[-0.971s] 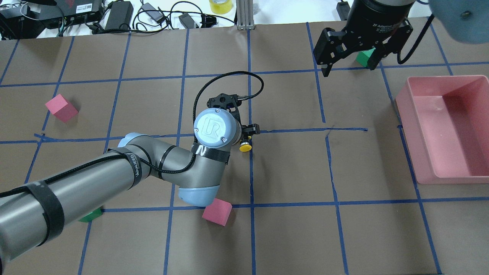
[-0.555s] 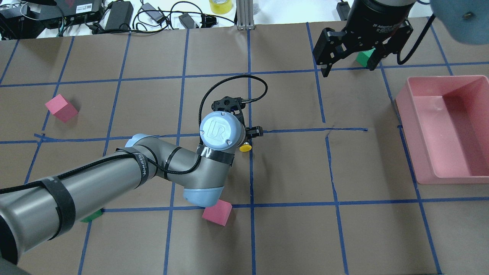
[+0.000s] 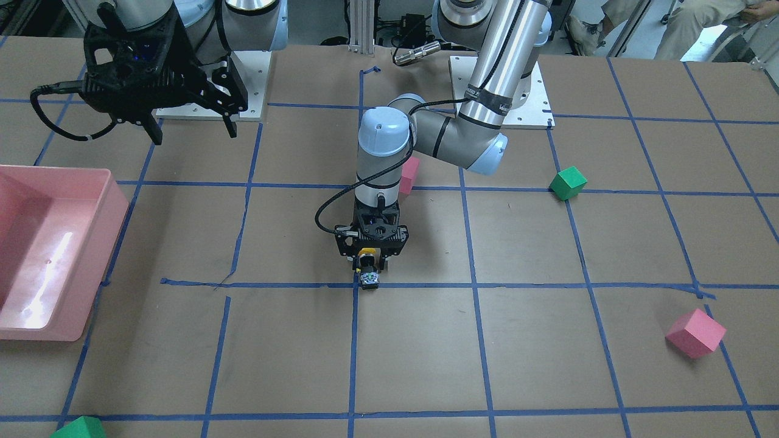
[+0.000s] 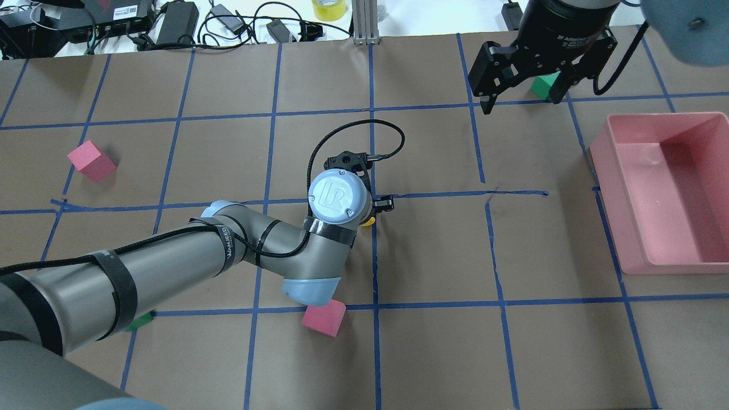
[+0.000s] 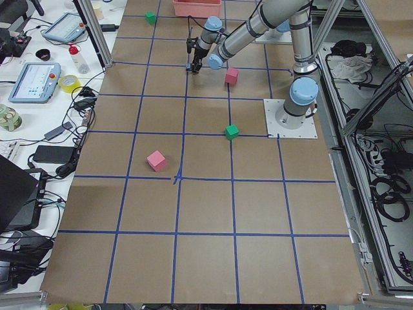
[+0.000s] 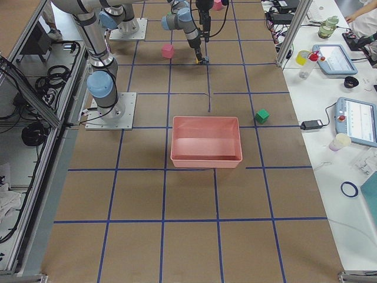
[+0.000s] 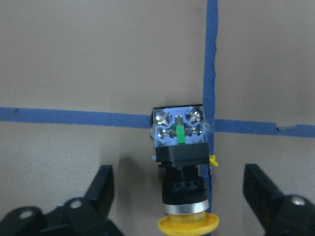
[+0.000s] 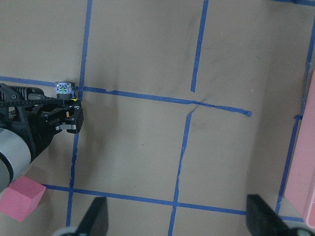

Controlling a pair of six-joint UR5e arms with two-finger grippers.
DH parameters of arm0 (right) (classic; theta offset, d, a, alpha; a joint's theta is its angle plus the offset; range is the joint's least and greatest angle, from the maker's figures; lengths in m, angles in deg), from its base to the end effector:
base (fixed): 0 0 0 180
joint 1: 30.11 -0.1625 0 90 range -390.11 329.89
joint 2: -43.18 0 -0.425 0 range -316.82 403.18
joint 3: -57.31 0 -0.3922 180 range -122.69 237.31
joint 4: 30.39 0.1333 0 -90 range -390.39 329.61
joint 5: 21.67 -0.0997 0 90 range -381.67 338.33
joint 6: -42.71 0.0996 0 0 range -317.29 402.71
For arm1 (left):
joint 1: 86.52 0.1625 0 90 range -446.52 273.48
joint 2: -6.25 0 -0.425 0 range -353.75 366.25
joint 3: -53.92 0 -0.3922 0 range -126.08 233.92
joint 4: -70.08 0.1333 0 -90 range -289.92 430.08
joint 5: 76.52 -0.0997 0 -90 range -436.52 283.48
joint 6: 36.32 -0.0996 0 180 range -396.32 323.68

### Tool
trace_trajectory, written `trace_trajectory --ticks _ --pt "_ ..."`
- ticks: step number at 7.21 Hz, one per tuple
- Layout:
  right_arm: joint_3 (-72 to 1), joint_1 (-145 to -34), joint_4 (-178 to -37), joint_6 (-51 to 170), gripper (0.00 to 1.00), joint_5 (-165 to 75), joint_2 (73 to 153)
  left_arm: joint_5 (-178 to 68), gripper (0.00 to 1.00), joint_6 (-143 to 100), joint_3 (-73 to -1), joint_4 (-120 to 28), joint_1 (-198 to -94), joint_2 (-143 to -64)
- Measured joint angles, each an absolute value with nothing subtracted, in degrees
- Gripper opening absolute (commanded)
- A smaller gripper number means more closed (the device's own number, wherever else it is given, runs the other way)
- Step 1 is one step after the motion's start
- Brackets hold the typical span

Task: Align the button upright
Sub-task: 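Grasp the switch body with the left gripper, then rotate the switch with the left gripper to stand yellow cap up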

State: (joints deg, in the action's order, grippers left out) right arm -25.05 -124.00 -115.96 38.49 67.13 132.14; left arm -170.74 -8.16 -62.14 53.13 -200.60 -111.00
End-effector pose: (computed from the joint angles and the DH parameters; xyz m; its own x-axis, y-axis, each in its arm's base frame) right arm 0.1690 -0.4904 0.5368 -0.9897 -0.1418 -0.0181 -0.1410 0.9892 -0.0393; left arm -0.3420 -0.4565 0.1660 -0.9929 -0.0668 0.0983 -0.0959 0.9389 -0.3305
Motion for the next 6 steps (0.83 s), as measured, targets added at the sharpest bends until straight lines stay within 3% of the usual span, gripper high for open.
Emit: trace_trajectory --ticks 2,6 --pt "-25.0 -124.0 -115.8 38.4 1.00 67.1 132.1 -168.4 0.00 -7.1 -61.2 50.6 -200.6 -110.8" --pt "-25.1 -124.0 -115.8 38.5 1.00 66.8 132.1 -159.7 0.00 9.3 -50.2 29.6 -195.8 -109.5"
